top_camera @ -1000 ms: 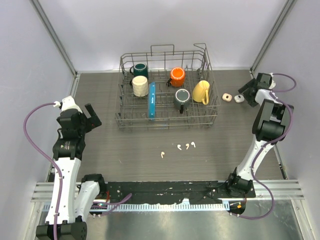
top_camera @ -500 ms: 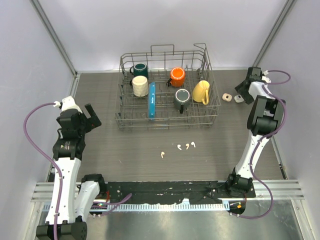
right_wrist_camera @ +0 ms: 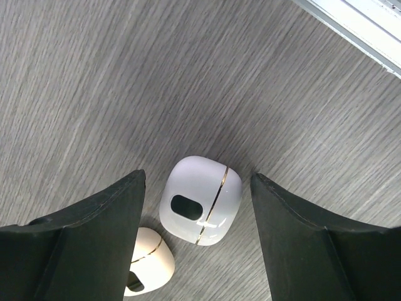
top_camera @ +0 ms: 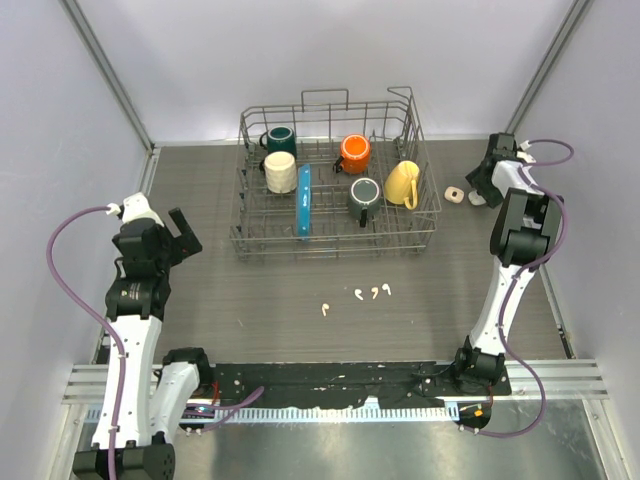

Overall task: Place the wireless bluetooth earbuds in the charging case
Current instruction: Pick up the charging case at the center of the board.

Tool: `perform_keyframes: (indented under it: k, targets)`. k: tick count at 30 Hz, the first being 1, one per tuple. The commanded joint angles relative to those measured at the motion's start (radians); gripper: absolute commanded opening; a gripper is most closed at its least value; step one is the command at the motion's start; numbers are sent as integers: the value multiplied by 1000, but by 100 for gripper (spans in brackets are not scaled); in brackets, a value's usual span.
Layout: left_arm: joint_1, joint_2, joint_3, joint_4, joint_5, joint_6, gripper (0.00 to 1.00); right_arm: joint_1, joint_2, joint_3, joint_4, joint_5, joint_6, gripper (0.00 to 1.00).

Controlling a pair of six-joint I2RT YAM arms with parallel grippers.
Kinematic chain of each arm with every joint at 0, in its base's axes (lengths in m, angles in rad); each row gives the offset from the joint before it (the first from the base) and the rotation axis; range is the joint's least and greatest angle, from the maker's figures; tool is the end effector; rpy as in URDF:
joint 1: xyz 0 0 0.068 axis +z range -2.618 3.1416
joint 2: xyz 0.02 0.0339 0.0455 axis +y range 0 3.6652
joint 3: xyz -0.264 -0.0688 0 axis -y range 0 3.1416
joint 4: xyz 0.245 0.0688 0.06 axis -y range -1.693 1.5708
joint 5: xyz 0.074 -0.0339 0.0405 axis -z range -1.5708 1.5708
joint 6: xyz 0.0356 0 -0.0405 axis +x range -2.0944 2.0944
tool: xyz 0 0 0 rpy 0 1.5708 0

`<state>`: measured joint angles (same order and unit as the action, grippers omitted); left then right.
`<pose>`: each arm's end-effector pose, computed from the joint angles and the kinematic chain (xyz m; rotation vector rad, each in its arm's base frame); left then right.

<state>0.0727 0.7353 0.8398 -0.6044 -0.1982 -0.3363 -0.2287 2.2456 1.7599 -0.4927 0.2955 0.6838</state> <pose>0.1563 0.0184 0.3236 -0.5365 1.9892 0.0424 0.4748 -0.1212 0.1687 1.2010 2.1899 -0.1900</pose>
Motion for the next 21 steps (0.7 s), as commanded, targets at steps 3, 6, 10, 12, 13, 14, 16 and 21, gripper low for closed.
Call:
perform_keyframes:
  k: [3,6,10,12,13,14,16,21]
  targets:
    - [10,-10,1,15,-6,6,100,17,11,59,-18,59,-21,71]
    - [12,-10,1,15,-6,5,100,19,14,61,-26,68,-30,70]
    - [12,-10,1,17,-6,5,100,20,22,52,-29,67,-40,70]
    - [15,-11,1,15,-6,3,100,20,25,50,-29,67,-41,70]
    - [15,-10,-1,15,-4,3,100,20,28,49,-29,65,-41,70]
    - [15,-10,1,15,-4,3,100,20,31,47,-29,65,-41,70]
    - [15,-11,-1,15,-4,5,100,23,35,47,-30,68,-41,70]
    - [16,-13,-1,17,-7,3,100,28,46,44,-44,76,-62,65]
